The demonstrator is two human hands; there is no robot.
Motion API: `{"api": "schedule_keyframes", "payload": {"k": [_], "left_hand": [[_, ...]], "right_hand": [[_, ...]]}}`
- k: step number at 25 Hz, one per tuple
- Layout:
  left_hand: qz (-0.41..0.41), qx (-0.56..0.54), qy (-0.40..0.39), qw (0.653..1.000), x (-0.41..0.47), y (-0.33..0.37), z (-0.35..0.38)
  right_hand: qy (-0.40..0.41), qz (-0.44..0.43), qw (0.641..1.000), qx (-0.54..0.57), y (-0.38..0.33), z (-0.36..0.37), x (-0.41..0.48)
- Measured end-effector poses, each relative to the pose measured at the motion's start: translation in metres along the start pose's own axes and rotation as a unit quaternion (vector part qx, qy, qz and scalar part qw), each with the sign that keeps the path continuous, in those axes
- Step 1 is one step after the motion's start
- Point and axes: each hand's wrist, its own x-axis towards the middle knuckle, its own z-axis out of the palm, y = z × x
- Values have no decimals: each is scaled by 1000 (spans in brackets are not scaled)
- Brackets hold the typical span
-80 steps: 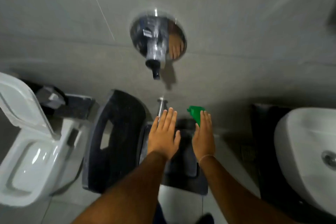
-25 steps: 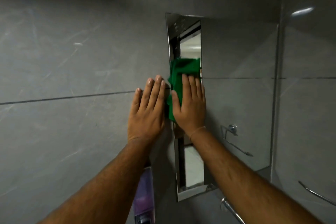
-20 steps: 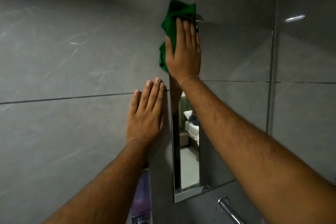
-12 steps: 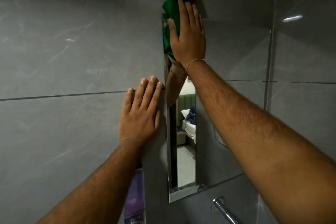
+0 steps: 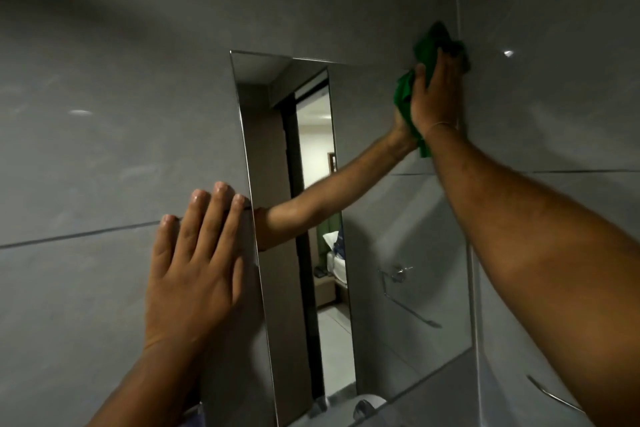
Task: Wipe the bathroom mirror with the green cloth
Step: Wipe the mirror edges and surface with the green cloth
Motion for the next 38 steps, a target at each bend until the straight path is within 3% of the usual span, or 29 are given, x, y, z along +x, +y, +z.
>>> {"api": "schedule_keyframes", "payload": {"k": [7, 12, 17, 22, 24, 30, 34, 38], "left_hand": [[6, 15, 31, 999, 27, -22, -7], [-11, -1, -5, 1000, 4, 2, 4], [-15, 9, -8, 1000, 3, -2, 4], [-13, 7, -19, 1000, 3, -1, 0], [-16, 6, -24, 1000, 5, 1, -2], [-38, 27, -73, 996, 9, 7, -15], [3, 33, -142, 989, -1, -8, -52], [-35, 52, -160, 985, -28, -67, -112]], "right_hand": [[7, -1, 999, 51, 27, -10, -1], [-34, 54, 998, -6, 143, -29, -184], [-30, 194, 980, -23, 214, -41, -386], [-19, 373, 928, 11, 228, -43, -476], [-8, 391, 920, 10, 220, -42, -474], [10, 321, 947, 7, 176, -70, -450], [-52, 221, 968, 111, 68, -78, -399], [-85, 91, 970, 209, -81, -75, -348]]}}
